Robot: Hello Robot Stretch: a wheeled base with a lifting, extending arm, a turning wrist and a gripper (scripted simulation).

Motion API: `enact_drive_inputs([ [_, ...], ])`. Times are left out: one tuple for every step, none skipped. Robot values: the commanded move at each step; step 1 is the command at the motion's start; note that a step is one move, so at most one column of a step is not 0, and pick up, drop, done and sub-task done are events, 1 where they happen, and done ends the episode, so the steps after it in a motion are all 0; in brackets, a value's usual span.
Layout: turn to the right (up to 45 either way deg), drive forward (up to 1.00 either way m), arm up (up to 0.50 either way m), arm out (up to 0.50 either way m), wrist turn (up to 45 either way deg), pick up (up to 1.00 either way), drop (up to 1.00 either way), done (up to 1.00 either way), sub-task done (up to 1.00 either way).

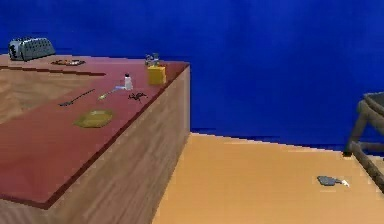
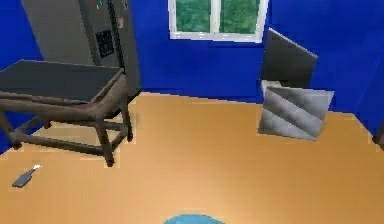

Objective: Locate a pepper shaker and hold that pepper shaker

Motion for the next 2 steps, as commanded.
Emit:
enact_drive_inputs([
  [12.0, 0.00, 0.00, 0.00, 0.0, 0.00, 0.00, 0.00, 0.00],
  [0.0, 0.85, 0.00, 0.00, 0.0, 0.00, 0.00, 0.00, 0.00],
])
